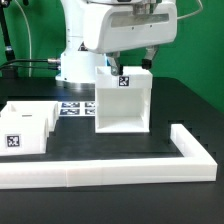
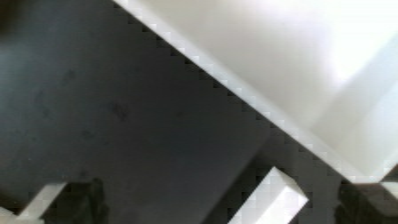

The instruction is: Assemble drawer

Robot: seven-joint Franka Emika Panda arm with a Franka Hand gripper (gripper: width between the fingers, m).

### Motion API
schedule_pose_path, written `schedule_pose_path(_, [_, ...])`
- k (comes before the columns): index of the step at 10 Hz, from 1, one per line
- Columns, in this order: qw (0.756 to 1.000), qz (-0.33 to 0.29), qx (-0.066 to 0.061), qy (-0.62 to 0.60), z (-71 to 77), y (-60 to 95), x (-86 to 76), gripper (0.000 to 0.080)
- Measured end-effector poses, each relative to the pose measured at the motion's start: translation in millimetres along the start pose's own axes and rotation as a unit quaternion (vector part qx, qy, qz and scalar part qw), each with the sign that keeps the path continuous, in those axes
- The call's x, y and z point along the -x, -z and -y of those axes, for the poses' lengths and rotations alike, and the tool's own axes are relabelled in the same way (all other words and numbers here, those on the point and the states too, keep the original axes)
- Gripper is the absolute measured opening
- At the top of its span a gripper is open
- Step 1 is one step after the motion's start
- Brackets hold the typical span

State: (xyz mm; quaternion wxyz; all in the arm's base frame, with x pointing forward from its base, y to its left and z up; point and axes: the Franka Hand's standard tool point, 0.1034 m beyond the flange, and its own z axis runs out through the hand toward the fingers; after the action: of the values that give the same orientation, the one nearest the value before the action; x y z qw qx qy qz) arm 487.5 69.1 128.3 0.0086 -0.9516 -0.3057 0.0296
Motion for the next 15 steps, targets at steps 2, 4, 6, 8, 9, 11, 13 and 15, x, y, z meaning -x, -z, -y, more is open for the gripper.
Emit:
schedule_pose_path(2, [0.997, -0.005, 0.007, -0.071, 1.9, 4.2, 7.3, 0.065])
schedule_pose_path(4, [0.987, -0.002, 0.017, -0.158, 22.4, 9.3, 13.4, 0.065])
schedule_pose_path(6, [0.975, 0.001, 0.006, -0.22, 44.1, 6.3, 18.2, 0.065])
schedule_pose_path(8, [0.974, -0.003, 0.001, -0.228, 46.5, 2.9, 20.5, 0.065])
schedule_pose_path(9, [0.974, -0.003, 0.001, -0.228, 46.5, 2.8, 20.4, 0.065])
schedule_pose_path(11, [0.973, -0.003, 0.0, -0.229, 46.9, 2.4, 20.8, 0.065])
schedule_pose_path(13, [0.952, 0.002, -0.003, -0.306, 62.5, -7.2, 29.6, 0.065])
schedule_pose_path(15, [0.947, -0.003, -0.004, -0.32, 76.0, -19.3, 33.0, 0.065])
